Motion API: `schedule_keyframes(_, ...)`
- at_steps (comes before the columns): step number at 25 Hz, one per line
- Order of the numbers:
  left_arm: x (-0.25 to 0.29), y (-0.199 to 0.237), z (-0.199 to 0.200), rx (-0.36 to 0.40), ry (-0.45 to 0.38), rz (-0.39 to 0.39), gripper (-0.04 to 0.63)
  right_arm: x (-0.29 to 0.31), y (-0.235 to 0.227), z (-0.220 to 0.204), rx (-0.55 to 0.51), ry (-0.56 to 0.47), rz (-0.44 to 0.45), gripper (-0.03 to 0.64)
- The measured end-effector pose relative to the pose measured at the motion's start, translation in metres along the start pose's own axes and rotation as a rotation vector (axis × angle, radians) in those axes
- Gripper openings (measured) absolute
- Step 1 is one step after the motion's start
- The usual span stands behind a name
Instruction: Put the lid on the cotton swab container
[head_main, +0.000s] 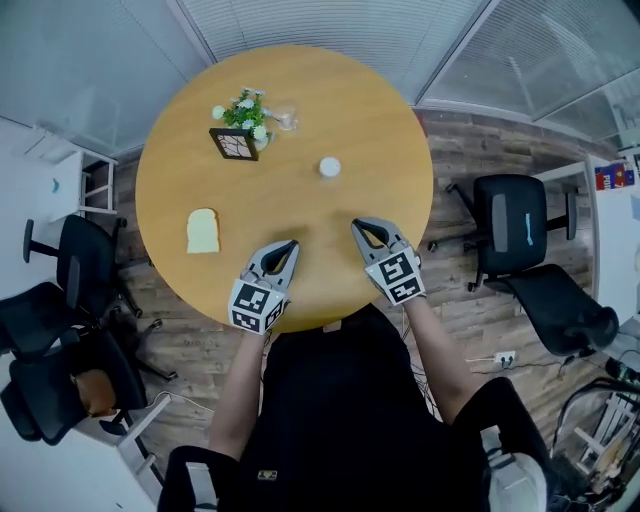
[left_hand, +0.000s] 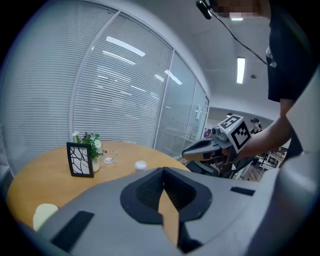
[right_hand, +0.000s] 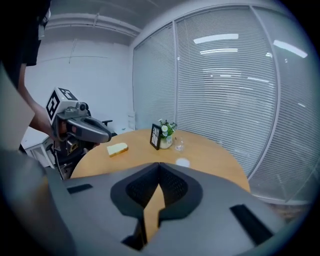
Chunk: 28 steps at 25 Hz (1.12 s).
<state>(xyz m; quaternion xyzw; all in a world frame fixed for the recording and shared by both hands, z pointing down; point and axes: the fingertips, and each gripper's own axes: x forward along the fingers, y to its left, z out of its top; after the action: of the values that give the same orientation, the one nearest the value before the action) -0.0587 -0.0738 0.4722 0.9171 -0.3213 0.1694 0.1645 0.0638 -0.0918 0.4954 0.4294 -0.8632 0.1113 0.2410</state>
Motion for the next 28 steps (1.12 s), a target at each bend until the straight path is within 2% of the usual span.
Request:
schedule_keyframes(9,-0.028,-0.016,0.008,0.063,-0.02,-0.1,0.006,-0.032,0.034,0.012,0.021,-0.042,-0.105,0.004)
schedule_keyframes(16,-0.037,-0.023,0.007,0.085,-0.04,-0.151,0.006,-0.043,0.053,0.027,-0.015,-0.064,-0.169,0.005)
schedule_keyframes(22,-0.052,-0.027,-0.002,0.102,-0.043,-0.17,0.006,-0.046,0.064,0.03,-0.034,-0.065,-0.204,0.005)
schedule_keyframes(28,-0.061,-0.019,-0.001,0.092,-0.064,-0.155,0.006,-0.051,0.074,0.03,-0.031,-0.068,-0.219,0.005)
